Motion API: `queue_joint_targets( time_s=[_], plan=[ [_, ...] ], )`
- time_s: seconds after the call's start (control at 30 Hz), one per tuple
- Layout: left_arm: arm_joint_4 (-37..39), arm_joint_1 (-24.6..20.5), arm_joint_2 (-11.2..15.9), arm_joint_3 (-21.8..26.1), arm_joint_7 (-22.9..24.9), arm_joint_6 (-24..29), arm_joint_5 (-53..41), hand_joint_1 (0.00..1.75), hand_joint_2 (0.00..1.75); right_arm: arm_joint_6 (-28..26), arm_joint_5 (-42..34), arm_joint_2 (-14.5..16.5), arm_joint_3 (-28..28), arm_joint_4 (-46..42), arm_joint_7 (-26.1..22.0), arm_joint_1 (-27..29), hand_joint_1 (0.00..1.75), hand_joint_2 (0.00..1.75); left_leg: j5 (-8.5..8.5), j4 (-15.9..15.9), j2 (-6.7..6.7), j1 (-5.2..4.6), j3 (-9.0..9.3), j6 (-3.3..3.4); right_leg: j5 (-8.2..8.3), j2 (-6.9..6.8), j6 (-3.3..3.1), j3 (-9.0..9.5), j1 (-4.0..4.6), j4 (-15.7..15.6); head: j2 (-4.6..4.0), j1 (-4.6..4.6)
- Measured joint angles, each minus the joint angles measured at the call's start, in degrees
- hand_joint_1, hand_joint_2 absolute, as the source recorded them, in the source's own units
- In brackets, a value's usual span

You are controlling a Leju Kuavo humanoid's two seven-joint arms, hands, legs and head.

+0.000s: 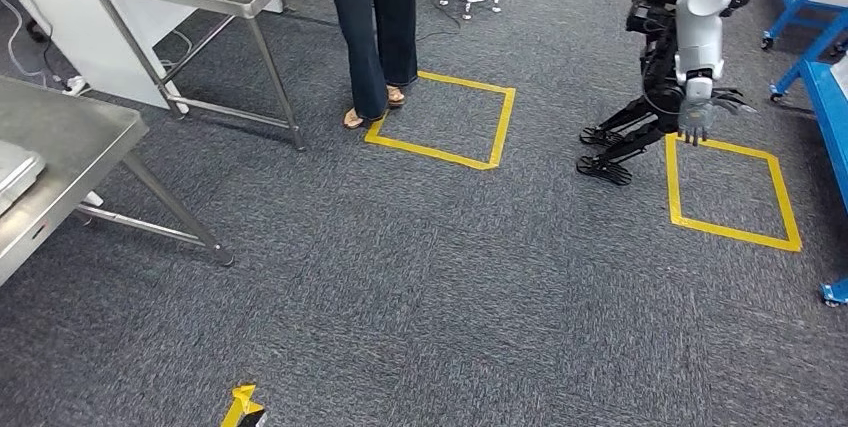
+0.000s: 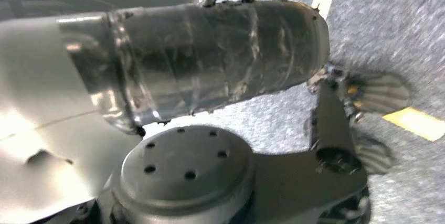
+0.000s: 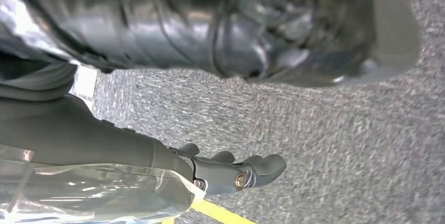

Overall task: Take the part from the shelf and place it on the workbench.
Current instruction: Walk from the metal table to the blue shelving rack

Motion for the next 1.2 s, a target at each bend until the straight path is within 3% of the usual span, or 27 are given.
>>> queue_joint_targets(
  time_s=[0.1,0.13,0.17,0.23,0.27,0.3,0.37,0.43,0.5,0.57,0.63,0.7,0.73,0.77,0.8,0.83,0.9,0.93,1.0,1.03,1.1,1.17,1.2],
  plan=[
    [0.0,0.0,0.0,0.0,0.0,0.0,0.0,0.0,0.0,0.0,0.0,0.0,0.0,0.0,0.0,0.0,0.0,0.0,-0.09,0.0,0.02,0.03,0.02,-0.08,0.14,0.14,-0.11,0.15,-0.16,-0.2,0.0,-0.01],
    [0.0,0.0,0.0,0.0,0.0,0.0,0.0,0.0,0.0,0.0,0.0,0.0,0.0,0.0,0.0,0.0,0.0,0.0,-0.33,0.3,-0.64,0.09,0.06,-0.17,0.2,0.3,-0.17,0.22,-0.21,-0.3,0.0,-0.06],
    [0.0,0.0,0.1,0.0,0.0,0.0,0.0,0.0,0.0,0.0,0.0,0.0,0.0,0.0,0.0,0.1,0.0,0.0,-0.9,1.1,-1.74,0.17,-0.09,-0.28,0.29,0.52,-0.26,0.32,-0.28,-0.5,0.0,-0.13],
    [0.0,0.3,0.2,0.0,0.2,0.0,0.0,0.0,0.0,0.1,0.0,0.1,0.0,0.0,0.0,0.1,0.0,0.0,-3.99,9.1,-5.73,0.41,-4.06,-0.54,0.47,2.79,-0.54,0.52,-0.3,-0.7,0.0,-0.32],
    [0.0,0.4,0.3,0.0,0.2,0.0,0.0,0.0,0.0,0.1,-0.1,0.2,0.0,0.1,0.0,0.0,0.0,0.0,-4.12,11.7,-7.28,0.49,-5.85,-0.5,0.49,4.37,-0.62,0.57,-0.3,-0.6,0.0,-0.34],
    [0.0,0.6,0.4,0.0,0.3,0.0,0.0,0.0,0.0,0.1,-0.1,0.2,0.0,0.1,0.0,0.0,0.0,0.0,-3.14,12.4,-8.68,0.55,-6.87,-0.37,0.46,6.1,-0.62,0.6,-0.3,-0.5,0.0,-0.37],
    [0.0,0.6,0.5,0.0,0.3,0.0,0.0,0.0,0.0,0.1,-0.1,0.3,0.0,0.1,0.0,0.0,0.0,0.0,1.55,4.8,-11.13,0.56,-4.4,0.11,0.23,8.18,-0.29,0.52,-0.29,-0.1,0.0,-0.36],
    [0.0,0.4,0.7,0.0,0.4,0.0,0.0,0.0,0.0,0.1,-0.1,0.4,0.0,0.1,0.1,0.0,0.0,0.0,2.96,0.7,-12.47,0.45,-2.88,0.41,0.13,9.5,0.3,0.19,-0.35,0.0,0.0,-0.34],
    [0.0,0.3,0.7,0.0,0.4,0.0,0.0,0.0,0.0,0.1,-0.1,0.5,-0.1,0.1,0.1,0.1,0.0,0.0,3.0,0.2,-11.34,0.4,-2.74,0.77,0.17,10.41,0.96,-0.16,-0.47,0.0,0.0,-0.34],
    [0.0,0.2,0.6,0.0,0.4,-0.1,-0.1,0.0,0.0,0.1,-0.1,0.5,-0.3,0.2,0.2,0.3,0.0,0.0,3.36,-0.3,-9.87,0.54,-2.52,1.43,-1.18,8.07,1.41,-1.38,-0.45,2.1,0.0,-0.21],
    [0.0,0.2,0.4,0.0,0.4,-0.1,-0.1,0.0,0.0,0.1,-0.1,0.5,-0.4,0.2,0.2,0.2,0.0,0.0,3.55,-0.7,-8.37,0.55,-2.49,1.9,-4.9,4.31,1.83,-4.77,-0.46,9.0,0.0,0.04],
    [0.0,0.3,0.2,0.0,0.5,-0.1,-0.1,0.0,0.0,0.1,-0.1,0.5,-0.4,0.2,0.2,0.0,0.0,0.0,3.44,-0.7,-6.9,0.48,-2.63,2.0,-8.16,3.05,2.32,-8.61,-0.68,16.7,0.0,0.13],
    [0.0,0.3,0.1,0.0,0.5,-0.1,-0.1,0.0,0.0,0.1,-0.1,0.5,-0.4,0.2,0.3,0.1,0.0,0.0,3.36,-0.7,-6.17,0.48,-2.64,1.97,-8.38,2.89,2.5,-9.38,-0.79,18.3,0.0,0.13],
    [0.0,0.3,0.1,0.0,0.5,-0.1,-0.1,0.0,0.0,0.1,0.0,0.5,-0.4,0.3,0.3,0.2,0.0,0.0,3.26,-0.7,-5.48,0.5,-2.62,1.88,-7.51,2.69,2.61,-8.96,-0.87,17.5,0.0,0.13],
    [0.0,0.3,0.1,0.0,0.6,-0.1,-0.1,0.0,0.0,0.1,0.0,0.5,-0.4,0.3,0.4,0.3,0.0,0.0,3.13,-0.6,-4.81,0.55,-2.54,1.72,-5.79,2.19,2.67,-7.34,-0.92,14.4,0.0,0.14],
    [0.0,0.3,0.0,0.0,0.6,-0.2,-0.1,0.0,0.0,0.1,0.0,0.4,-0.4,0.3,0.4,0.3,0.0,0.0,2.97,-0.6,-4.16,0.53,-2.39,1.49,-3.85,0.85,2.66,-4.88,-0.91,9.8,0.0,0.15],
    [0.0,0.3,0.0,0.0,0.6,-0.3,-0.1,0.0,0.0,0.1,0.0,0.4,-0.5,0.3,0.5,-0.1,0.0,0.0,2.45,-0.3,-2.92,0.25,-2.07,0.79,-1.43,-1.58,2.23,-0.86,-0.84,2.3,0.0,0.18],
    [0.0,0.3,0.0,0.0,0.6,-0.3,-0.1,0.0,0.0,0.1,0.0,0.4,-0.5,0.3,0.5,-0.2,0.0,0.0,2.2,-0.2,-2.33,0.09,-1.85,0.4,-1.13,-2.12,1.85,0.0,-0.79,0.6,0.0,0.1],
    [0.0,0.1,0.0,0.0,0.6,-0.4,-0.1,0.0,0.0,0.2,0.0,0.5,-0.5,0.3,0.5,-0.2,0.0,0.0,1.82,-0.3,-1.08,0.04,-1.39,-0.25,-1.13,-0.82,1.01,0.15,-0.76,0.3,0.0,-0.13],
    [0.0,0.0,0.1,0.0,0.6,-0.4,-0.1,0.0,0.0,0.2,0.0,0.5,-0.5,0.3,0.5,0.0,0.0,0.0,1.39,-0.1,-1.31,0.16,-1.21,-0.6,-1.07,-0.17,0.68,0.33,-0.84,0.2,0.0,-0.19],
    [0.0,-0.1,0.1,0.0,0.6,-0.4,-0.1,0.0,0.0,0.2,0.1,0.5,-0.7,0.3,0.6,0.1,0.0,0.0,-1.07,3.5,-4.05,0.44,-2.41,-1.12,-0.81,1.14,0.06,0.83,-1.02,0.0,0.0,-0.4],
    [0.0,0.0,0.3,0.0,0.7,-0.5,-0.2,0.0,0.0,0.3,0.1,0.5,-0.9,0.3,0.7,-0.1,0.0,0.0,-4.95,11.5,-7.14,0.59,-6.1,-1.23,-0.81,2.58,-0.31,0.93,-0.92,0.0,0.0,-0.62],
    [0.0,0.2,0.4,0.0,0.7,-0.5,-0.2,0.0,0.0,0.3,0.2,0.5,-0.9,0.3,0.7,-0.2,0.0,0.0,-6.23,15.3,-7.64,0.56,-8.13,-1.13,-0.89,3.44,-0.43,0.96,-0.76,0.0,0.0,-0.64]
  ],
)
